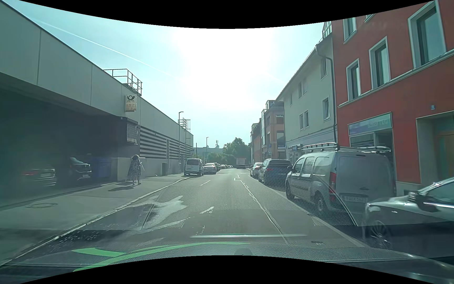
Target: Follow the waypoints while adhering to traffic rules and regulations
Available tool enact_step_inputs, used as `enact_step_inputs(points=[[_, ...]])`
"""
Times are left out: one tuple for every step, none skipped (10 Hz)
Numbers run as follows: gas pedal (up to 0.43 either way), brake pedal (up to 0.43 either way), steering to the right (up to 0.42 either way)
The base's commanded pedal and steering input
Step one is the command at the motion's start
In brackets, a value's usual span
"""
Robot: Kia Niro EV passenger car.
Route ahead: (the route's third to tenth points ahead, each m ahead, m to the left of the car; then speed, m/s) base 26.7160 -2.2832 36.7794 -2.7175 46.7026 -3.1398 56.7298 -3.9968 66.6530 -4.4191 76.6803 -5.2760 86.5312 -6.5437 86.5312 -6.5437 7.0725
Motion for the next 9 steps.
enact_step_inputs(points=[[0.008,0.0,0.008],[0.0,0.0,0.008],[0.0,0.0,0.008],[0.0,0.0,0.008],[0.0,0.0,0.008],[0.0,0.0,0.007],[0.0,0.0,0.006],[0.0,0.0,0.006],[0.0,0.0,0.005]])
